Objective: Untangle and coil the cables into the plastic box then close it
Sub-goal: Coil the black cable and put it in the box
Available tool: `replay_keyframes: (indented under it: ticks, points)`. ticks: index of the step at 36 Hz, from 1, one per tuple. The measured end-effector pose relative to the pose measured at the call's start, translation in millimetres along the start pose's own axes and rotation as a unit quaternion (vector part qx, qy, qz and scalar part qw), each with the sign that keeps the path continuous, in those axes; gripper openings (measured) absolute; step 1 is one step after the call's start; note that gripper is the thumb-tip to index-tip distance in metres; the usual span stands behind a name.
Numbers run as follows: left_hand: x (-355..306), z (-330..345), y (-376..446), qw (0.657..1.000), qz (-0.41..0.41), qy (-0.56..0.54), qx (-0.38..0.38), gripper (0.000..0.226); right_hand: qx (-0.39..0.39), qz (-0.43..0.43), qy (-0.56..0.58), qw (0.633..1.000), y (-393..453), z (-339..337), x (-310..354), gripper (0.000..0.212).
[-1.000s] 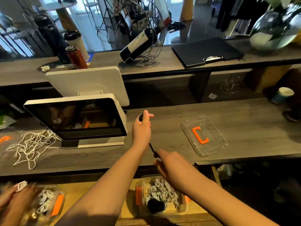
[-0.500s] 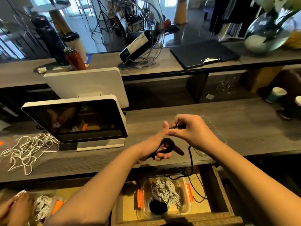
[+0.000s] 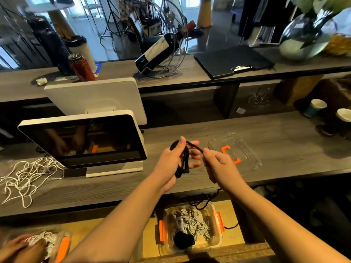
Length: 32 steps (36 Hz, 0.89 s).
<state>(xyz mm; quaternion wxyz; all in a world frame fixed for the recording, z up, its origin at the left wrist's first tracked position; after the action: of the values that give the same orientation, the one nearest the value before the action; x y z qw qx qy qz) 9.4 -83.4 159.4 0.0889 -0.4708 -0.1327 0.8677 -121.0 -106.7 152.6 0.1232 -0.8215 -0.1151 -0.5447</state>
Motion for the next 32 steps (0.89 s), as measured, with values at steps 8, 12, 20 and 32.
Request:
replay_keyframes:
  ticks: [8,12,20,32]
  points:
    - [-5.6,2.0,10.2,0.987,0.026,-0.148,-0.055,0.052,0.068,0.028,0.024,0.997,-21.8,30.6,-4.6,0.042]
    - [-9.0,4.2,16.3,0.972,0.030,-0.216,-0.085,0.049,0.106,0.024,0.018,0.994,-24.0,37.8,-2.0,0.041]
    - [-13.1,-15.5,37.3,0.957,0.094,-0.174,-0.212,0.047,0.158,0.018,-0.132,0.978,-26.1,34.3,-2.8,0.027]
    - [-43.9,21.6,38.4,0.895,0.302,0.186,-0.271,0.034,0.065,-0.004,-0.299,0.952,7.5,-29.7,-6.3,0.025]
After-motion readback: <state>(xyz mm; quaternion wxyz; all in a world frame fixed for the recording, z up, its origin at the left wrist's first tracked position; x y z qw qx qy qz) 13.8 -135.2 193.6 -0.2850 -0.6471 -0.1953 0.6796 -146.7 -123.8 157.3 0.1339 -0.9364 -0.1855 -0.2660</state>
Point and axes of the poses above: each hand's wrist, its own y-axis towards the middle knuckle, its own z-axis out of the palm, x = y × z, the point moved 8 cm from there along y, towards the middle knuckle, and after that the axes turned 11 degrees about -y, right-handed, at the moved point
